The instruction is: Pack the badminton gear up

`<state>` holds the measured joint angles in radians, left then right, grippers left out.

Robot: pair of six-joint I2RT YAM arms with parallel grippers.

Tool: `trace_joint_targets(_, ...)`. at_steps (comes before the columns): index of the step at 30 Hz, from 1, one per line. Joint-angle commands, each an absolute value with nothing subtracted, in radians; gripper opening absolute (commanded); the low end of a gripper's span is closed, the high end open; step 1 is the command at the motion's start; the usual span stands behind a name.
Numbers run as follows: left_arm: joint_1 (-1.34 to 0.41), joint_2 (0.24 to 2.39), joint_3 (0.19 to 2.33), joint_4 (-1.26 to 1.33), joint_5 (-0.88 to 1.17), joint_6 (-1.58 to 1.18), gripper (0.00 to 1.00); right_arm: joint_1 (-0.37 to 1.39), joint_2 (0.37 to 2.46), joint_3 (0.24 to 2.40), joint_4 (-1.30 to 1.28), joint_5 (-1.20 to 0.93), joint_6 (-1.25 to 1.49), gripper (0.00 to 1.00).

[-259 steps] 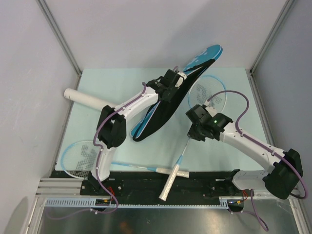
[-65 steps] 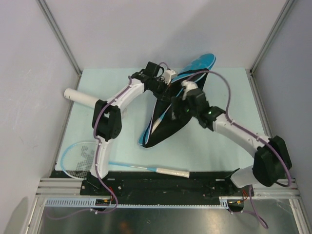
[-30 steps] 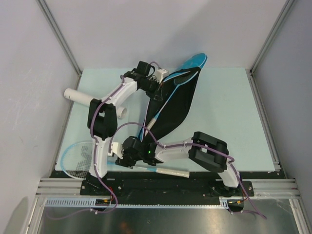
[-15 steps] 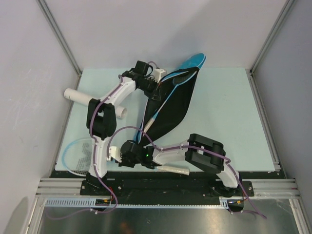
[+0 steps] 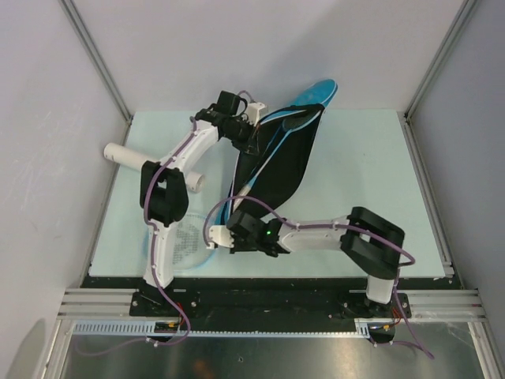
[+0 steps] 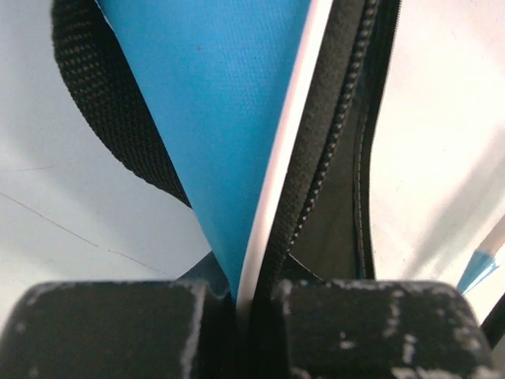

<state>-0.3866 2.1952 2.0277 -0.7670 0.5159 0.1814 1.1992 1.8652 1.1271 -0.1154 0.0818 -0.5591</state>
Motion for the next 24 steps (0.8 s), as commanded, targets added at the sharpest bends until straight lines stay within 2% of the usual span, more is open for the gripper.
trace_joint_targets(1,-0.377,2.167,2.135,-0.684,0.473,0.135,0.0,1.178,1.711,1.082,-0.215,0.092,-0.696,0.0)
trace_joint_targets(5,-0.379,2.184,2.171,-0.683,0.46,0.149,0.0,1.155,1.571,0.974,-0.235,0.165,-0.716,0.0)
trace_joint_targets(12,-0.379,2.246,2.238,-0.681,0.436,0.124,0.0,1.127,1.306,0.783,-0.265,0.153,-0.739,0.0)
trace_joint_targets(16,-0.382,2.289,2.293,-0.672,0.411,0.086,0.0,1.12,1.22,0.759,-0.298,0.14,-0.707,0.0)
trace_joint_targets(24,-0.397,2.319,2.339,-0.652,0.425,0.044,0.0,1.193,1.261,0.721,-0.218,0.13,-0.718,0.0)
